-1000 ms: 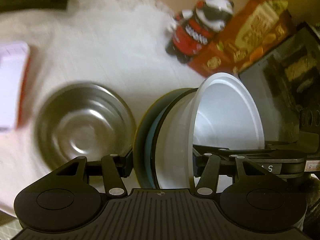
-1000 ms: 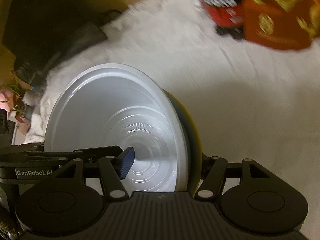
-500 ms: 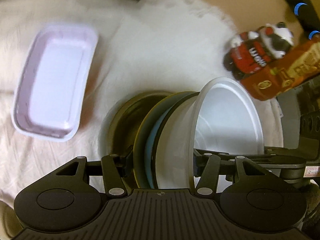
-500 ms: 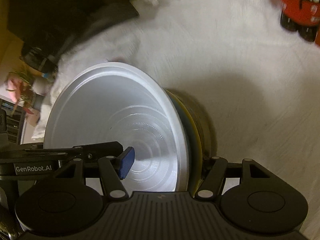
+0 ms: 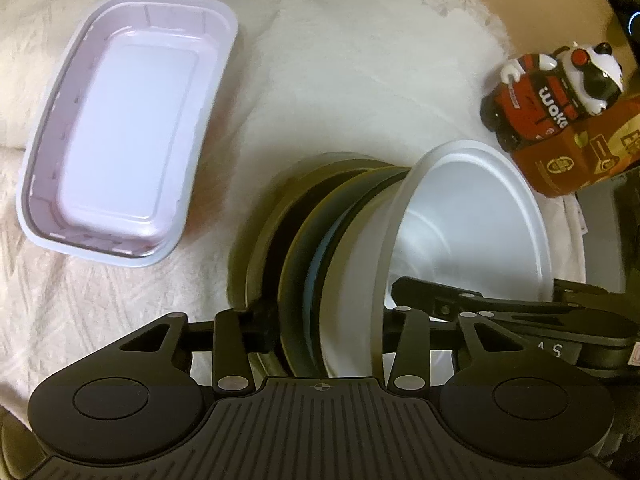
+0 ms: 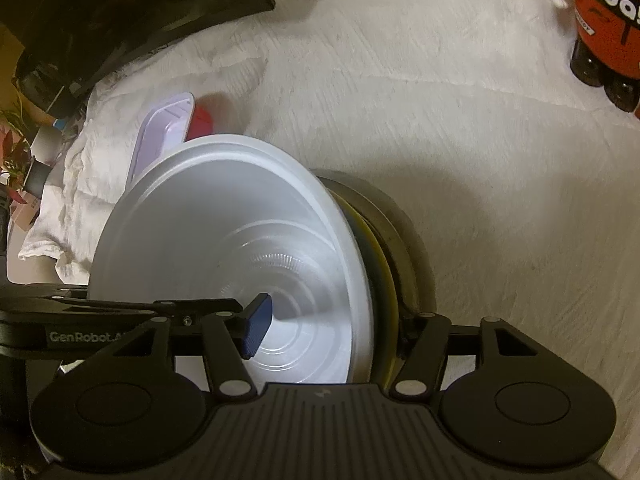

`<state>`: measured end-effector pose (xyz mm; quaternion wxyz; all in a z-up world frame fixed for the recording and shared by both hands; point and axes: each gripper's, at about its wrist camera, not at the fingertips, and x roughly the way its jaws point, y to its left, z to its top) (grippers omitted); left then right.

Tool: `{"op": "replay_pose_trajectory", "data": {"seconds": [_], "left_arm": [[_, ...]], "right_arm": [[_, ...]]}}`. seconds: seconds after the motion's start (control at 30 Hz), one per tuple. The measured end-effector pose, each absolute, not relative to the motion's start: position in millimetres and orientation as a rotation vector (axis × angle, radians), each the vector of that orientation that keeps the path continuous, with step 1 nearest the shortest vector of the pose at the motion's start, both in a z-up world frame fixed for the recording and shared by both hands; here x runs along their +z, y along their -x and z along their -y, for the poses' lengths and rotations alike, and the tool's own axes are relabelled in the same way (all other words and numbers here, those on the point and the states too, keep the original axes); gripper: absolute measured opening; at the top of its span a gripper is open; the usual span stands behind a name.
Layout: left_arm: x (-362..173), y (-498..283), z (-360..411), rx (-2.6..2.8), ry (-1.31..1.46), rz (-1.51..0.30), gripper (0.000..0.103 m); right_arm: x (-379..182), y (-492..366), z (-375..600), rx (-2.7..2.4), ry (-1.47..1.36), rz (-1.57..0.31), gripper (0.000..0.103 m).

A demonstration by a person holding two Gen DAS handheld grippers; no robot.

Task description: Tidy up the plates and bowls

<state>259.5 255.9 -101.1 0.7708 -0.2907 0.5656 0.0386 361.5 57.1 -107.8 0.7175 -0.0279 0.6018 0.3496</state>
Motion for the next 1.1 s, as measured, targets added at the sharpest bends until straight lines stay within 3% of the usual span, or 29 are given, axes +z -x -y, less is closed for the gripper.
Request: {"op": "replay_pose_trajectory", "data": {"seconds": [0.67,1.1], "left_arm": [[-91,-258,-264,0.057,0.608,-1.228,0.04],[-74,-257,-270,0.085,0.551,-1.191,0.04]], "right_arm": [[-107,-367,-62,0.72,0.038,-1.364,0.059],[-71,-356,-53,0.779,0.05,-1.247,0.061]]}}
